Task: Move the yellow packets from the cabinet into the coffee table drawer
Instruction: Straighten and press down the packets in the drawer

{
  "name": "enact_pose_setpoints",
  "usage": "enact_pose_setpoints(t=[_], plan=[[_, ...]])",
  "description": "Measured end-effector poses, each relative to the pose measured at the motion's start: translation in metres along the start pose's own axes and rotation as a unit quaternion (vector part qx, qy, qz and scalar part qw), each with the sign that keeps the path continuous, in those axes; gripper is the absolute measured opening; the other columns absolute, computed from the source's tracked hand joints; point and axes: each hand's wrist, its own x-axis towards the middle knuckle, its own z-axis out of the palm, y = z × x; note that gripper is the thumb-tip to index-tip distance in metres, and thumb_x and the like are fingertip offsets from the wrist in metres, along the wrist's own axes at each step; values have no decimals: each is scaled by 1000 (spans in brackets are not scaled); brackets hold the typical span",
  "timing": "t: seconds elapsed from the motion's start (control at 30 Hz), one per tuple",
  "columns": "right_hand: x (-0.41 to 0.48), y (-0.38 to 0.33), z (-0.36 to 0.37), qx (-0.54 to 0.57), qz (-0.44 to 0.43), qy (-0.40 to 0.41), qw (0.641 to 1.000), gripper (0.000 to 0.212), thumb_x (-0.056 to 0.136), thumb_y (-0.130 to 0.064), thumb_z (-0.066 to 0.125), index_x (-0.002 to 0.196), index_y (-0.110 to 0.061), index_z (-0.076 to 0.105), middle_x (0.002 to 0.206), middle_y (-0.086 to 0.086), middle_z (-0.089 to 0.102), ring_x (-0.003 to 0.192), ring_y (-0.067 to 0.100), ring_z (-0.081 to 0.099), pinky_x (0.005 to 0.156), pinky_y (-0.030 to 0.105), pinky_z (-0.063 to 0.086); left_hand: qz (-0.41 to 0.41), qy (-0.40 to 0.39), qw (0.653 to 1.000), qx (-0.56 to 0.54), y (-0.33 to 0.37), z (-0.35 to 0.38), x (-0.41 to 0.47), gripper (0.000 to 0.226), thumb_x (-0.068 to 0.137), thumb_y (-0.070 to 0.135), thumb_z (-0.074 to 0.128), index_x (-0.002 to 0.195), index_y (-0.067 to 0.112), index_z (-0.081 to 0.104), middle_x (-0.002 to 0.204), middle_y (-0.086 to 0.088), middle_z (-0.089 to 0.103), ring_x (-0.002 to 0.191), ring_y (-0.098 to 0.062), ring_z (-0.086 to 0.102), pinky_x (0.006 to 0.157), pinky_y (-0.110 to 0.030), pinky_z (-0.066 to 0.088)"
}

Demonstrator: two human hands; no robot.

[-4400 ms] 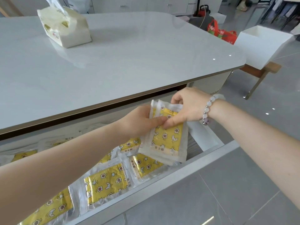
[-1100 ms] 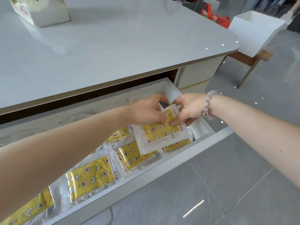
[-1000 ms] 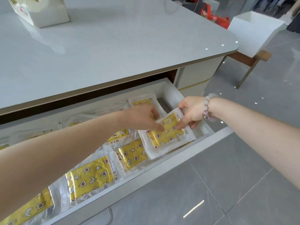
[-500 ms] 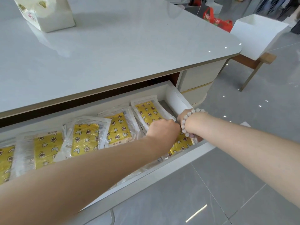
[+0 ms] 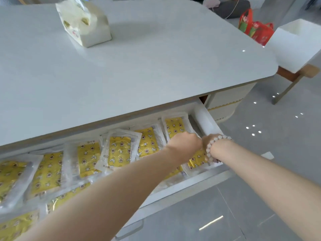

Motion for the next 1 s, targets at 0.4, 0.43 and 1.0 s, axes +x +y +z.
enact_pose_setpoints(t=[0.4, 0.43, 1.0], plan=[[-144, 14, -71, 61, -109, -113, 986, 16, 94, -16, 50, 78, -18, 53, 122, 6, 57, 108, 19, 57, 89, 26, 42, -280, -53, 888, -361, -70, -104, -182, 16, 95, 26, 54, 92, 11, 60, 88, -3, 64, 84, -20, 62, 65, -23, 45], [-161, 20, -79, 95, -114, -102, 984, 13, 93, -13, 49, 86, -16, 60, 111, 4, 62, 93, 18, 62, 76, 25, 45, -317, -51, 863, -391, -70, -112, -205, 15, 94, 28, 57, 85, 15, 58, 80, 1, 61, 76, -15, 59, 58, -19, 40], [-84, -150, -70, 18, -285, 182, 941, 60, 100, -38, 22, 152, -22, -2, 160, 6, -4, 147, 20, -7, 116, 49, -4, -245, -62, 930, -267, -114, 15, -195, 70, 92, 1, 33, 152, 17, 0, 158, 4, -14, 146, -20, -7, 117, -32, 11]])
